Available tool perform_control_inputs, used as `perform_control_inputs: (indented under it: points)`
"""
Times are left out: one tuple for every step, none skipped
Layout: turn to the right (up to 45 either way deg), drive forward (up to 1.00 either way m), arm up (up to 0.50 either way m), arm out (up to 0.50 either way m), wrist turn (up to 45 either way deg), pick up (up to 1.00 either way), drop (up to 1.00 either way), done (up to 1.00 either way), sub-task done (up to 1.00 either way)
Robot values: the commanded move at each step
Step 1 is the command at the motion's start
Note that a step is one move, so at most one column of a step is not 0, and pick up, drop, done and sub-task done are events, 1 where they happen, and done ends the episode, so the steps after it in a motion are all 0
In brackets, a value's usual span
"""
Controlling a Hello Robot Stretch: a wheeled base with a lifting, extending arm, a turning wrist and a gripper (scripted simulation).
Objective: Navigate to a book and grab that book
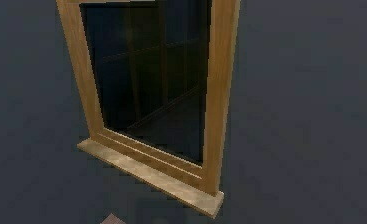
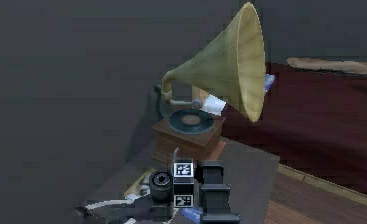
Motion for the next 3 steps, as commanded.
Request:
perform_control_inputs:
  points:
    - [0.0,0.00,0.00,0.00,45.0,0.00,0.00,0.00,0.00]
    - [0.0,0.00,0.00,0.00,36.0,0.00,0.00,0.00,0.00]
    - [0.0,0.00,-0.30,0.00,0.0,0.00,0.00,0.00,0.00]
